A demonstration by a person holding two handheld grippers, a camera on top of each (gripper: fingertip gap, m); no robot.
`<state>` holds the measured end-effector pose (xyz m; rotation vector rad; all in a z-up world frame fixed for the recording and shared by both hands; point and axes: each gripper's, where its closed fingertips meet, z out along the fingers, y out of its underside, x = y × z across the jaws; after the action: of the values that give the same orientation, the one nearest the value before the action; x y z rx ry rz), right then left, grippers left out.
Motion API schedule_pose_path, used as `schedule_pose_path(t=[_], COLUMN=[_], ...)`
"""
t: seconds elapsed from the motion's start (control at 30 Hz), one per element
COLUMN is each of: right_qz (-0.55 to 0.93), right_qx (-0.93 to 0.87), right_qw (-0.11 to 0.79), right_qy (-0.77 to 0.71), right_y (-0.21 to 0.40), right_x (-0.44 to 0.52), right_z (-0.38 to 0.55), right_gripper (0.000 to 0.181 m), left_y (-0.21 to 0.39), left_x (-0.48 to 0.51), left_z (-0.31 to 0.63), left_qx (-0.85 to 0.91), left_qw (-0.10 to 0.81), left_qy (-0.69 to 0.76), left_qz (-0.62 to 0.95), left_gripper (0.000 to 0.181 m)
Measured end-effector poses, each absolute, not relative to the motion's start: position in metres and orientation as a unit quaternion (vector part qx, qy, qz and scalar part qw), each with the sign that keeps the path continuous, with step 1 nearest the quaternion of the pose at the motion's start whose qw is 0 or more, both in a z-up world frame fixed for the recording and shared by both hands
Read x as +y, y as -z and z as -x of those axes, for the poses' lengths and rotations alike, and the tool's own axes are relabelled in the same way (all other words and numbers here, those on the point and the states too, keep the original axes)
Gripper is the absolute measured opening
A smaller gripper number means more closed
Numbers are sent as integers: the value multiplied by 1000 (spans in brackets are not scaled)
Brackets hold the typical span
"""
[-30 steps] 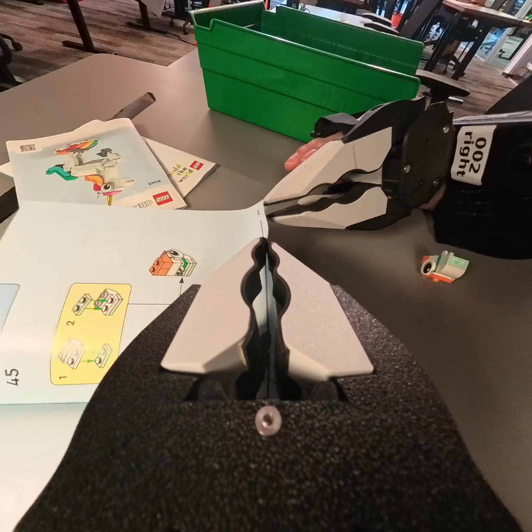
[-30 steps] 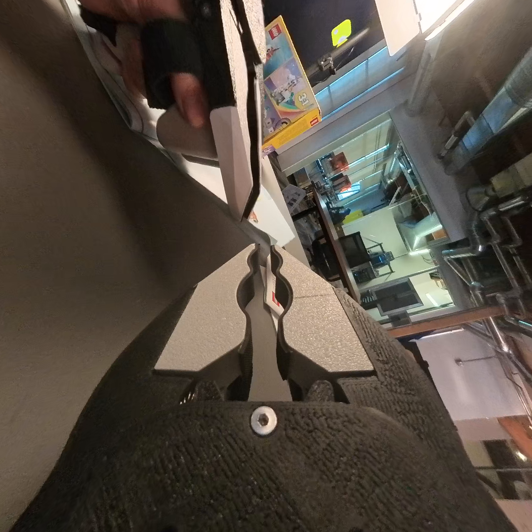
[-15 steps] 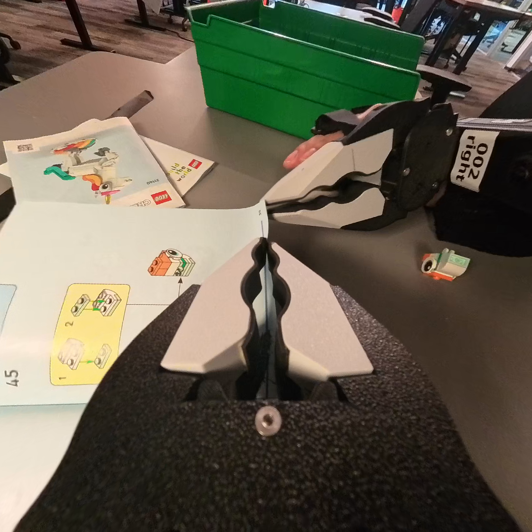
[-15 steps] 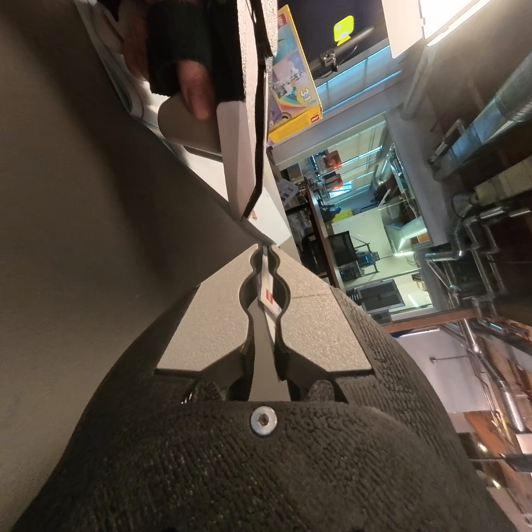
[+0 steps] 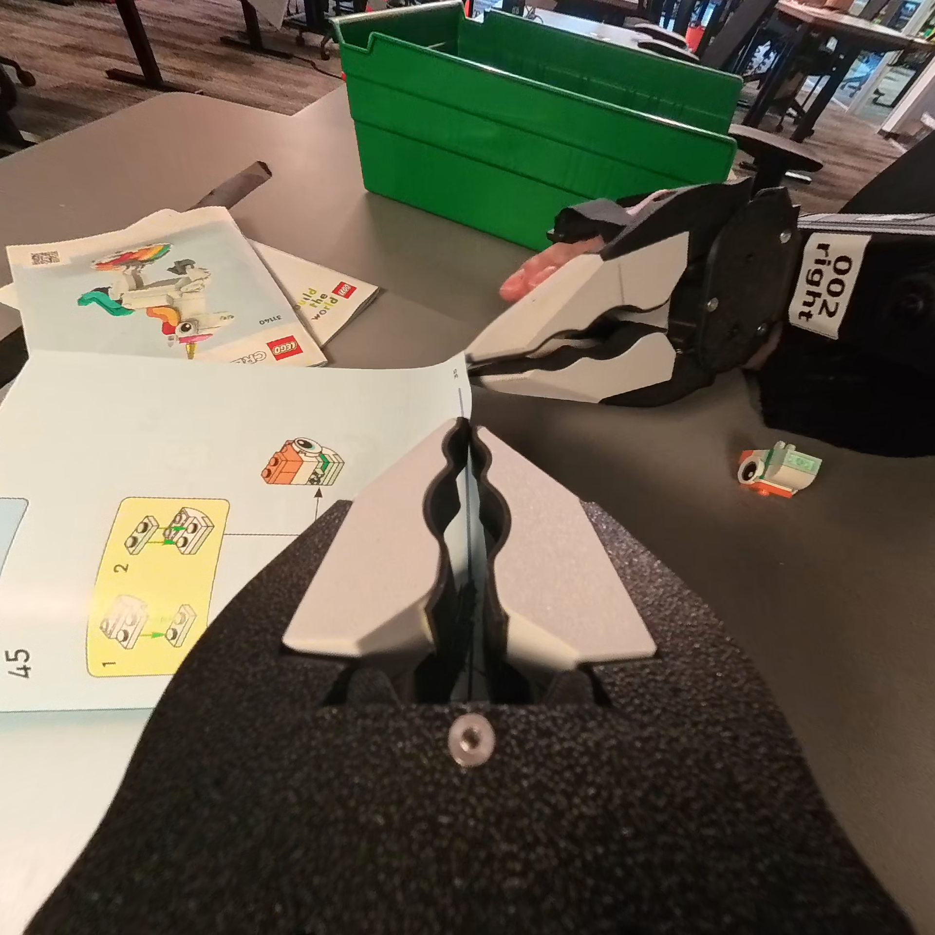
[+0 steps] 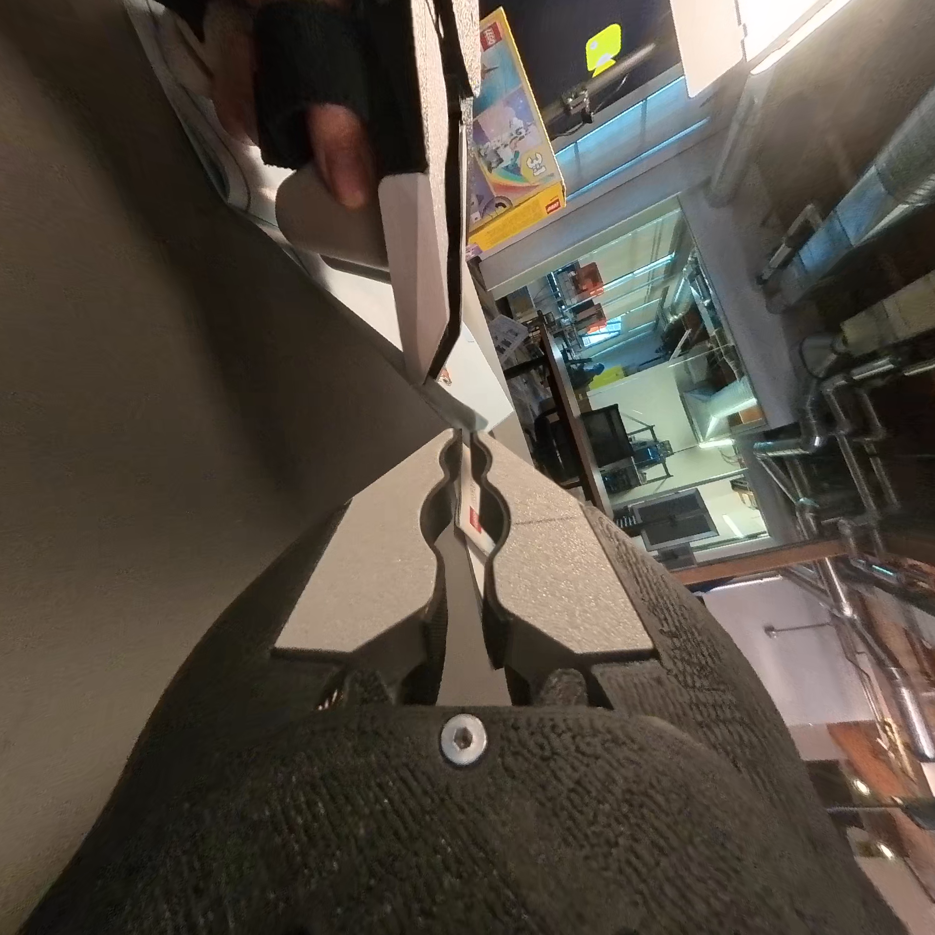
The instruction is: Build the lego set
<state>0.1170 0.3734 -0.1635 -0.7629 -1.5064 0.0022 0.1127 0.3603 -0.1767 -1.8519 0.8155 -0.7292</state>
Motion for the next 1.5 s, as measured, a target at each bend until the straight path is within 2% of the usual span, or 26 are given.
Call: schedule_pose_path(t=[0.4,1.27,1.4,1.5], right_qz=[340,327,311,295], right_qx=[-660,-674,-677,-674], right_qw=[670,662,666,677], right_qy=[-5,21,31,37], right_y=[161,164,162,158], right_x=[374,374,371,367], right_z=[-117,-116,-115,-114], right_gripper=[9,0,0,0], left_y=[177,178,161,147], left_x=[360,362,361,363], left_z=[-113,-112,-115,-113], left_qx=[334,339,286,253], left_qw=[474,484,491,500], left_qy=[299,269,350,389], left_qz=[758,761,745,731], left_gripper=[0,3,14,13])
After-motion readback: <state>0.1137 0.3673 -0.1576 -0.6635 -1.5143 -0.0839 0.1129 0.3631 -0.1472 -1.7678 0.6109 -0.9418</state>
